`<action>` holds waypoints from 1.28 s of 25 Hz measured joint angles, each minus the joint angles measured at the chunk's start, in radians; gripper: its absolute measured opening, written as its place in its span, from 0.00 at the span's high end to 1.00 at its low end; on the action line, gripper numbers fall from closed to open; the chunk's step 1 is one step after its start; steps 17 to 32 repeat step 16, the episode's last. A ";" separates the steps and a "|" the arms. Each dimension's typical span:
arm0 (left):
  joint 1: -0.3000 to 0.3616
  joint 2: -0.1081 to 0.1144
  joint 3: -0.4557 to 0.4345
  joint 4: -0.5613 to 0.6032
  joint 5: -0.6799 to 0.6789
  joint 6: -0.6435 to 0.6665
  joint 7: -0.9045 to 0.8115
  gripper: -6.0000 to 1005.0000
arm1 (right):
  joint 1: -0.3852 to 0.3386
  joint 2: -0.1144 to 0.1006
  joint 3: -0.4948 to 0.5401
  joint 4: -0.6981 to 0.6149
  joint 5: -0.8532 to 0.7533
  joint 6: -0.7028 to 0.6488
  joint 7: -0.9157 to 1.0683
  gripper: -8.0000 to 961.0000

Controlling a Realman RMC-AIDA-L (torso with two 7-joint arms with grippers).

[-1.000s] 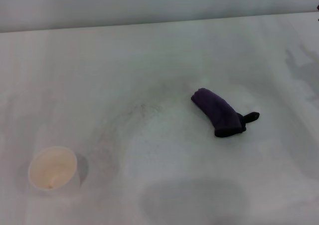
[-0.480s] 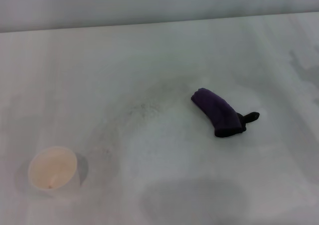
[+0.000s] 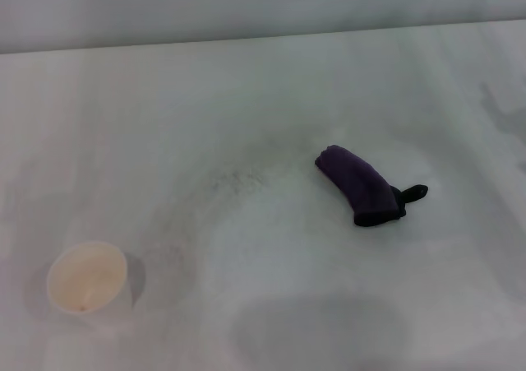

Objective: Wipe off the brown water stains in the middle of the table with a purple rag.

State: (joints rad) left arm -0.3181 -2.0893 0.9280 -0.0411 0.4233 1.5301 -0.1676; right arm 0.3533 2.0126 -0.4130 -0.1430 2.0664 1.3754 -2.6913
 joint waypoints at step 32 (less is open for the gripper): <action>0.001 0.000 0.000 -0.028 0.004 0.019 0.000 0.13 | -0.001 0.000 0.000 0.002 0.000 0.001 -0.011 0.19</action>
